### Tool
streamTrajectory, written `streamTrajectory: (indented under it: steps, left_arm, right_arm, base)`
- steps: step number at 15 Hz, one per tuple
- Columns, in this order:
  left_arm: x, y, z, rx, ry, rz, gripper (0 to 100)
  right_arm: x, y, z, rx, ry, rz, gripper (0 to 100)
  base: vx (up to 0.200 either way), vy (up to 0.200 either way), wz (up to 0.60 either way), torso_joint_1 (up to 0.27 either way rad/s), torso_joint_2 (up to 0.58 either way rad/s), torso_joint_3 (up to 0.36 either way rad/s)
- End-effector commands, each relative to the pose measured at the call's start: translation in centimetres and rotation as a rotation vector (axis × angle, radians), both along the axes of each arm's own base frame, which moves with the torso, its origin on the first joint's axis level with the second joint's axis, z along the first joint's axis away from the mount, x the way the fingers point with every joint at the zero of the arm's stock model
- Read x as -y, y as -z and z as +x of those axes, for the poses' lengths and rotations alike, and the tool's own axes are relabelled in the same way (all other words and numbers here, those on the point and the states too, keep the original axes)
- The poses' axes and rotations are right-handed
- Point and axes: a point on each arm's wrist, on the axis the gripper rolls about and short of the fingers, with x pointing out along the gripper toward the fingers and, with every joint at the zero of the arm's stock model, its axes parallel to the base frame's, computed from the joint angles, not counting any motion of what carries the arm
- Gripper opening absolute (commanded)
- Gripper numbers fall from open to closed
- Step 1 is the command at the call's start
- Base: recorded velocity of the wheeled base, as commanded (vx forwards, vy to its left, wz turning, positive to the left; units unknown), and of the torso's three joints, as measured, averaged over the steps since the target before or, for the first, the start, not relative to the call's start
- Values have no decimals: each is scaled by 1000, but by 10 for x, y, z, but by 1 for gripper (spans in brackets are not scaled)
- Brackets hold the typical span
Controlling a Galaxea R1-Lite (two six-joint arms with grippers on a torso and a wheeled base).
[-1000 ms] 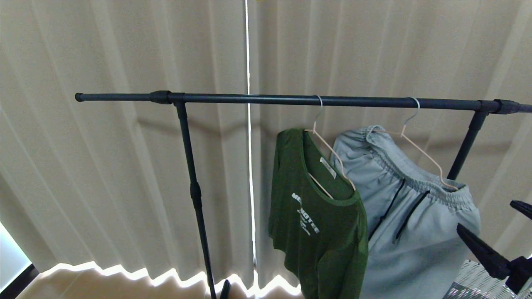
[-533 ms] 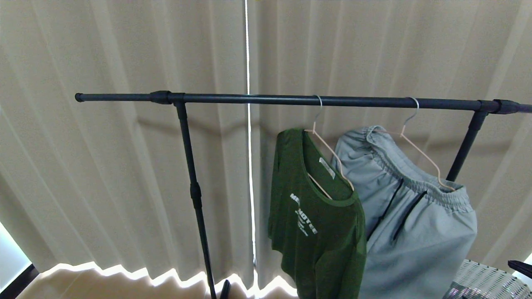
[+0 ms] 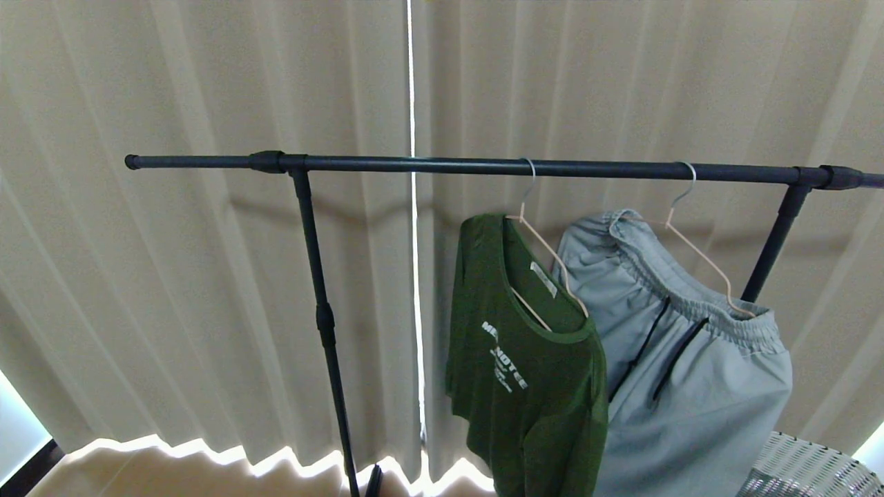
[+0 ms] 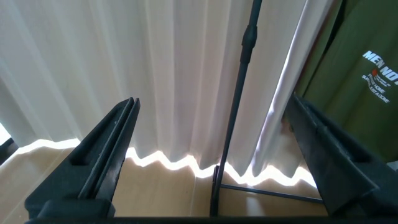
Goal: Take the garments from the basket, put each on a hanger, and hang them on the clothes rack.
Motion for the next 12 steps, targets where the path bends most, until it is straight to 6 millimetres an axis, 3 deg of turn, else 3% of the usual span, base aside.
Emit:
streamTrajectory:
  steps: [1, 4, 7, 12]
  left_arm:
    - [0, 0, 0, -3, 0, -2, 100]
    - [0, 0, 0, -2, 0, 0, 100]
    - [0, 0, 0, -3, 0, -1, 100]
    - [0, 0, 0, -2, 0, 0, 100]
  right_arm:
    - [0, 5, -19, 102, 27, -37, 100]
    - [-1, 5, -27, 198, 27, -36, 100]
    - [-2, 7, -44, 399, 71, 8, 100]
    - [-1, 8, -49, 467, 49, 288, 100]
  base:
    - [0, 0, 0, 0, 0, 0]
    - [0, 0, 0, 0, 0, 0]
    - [0, 0, 0, 0, 0, 0]
    - [0, 0, 0, 0, 0, 0]
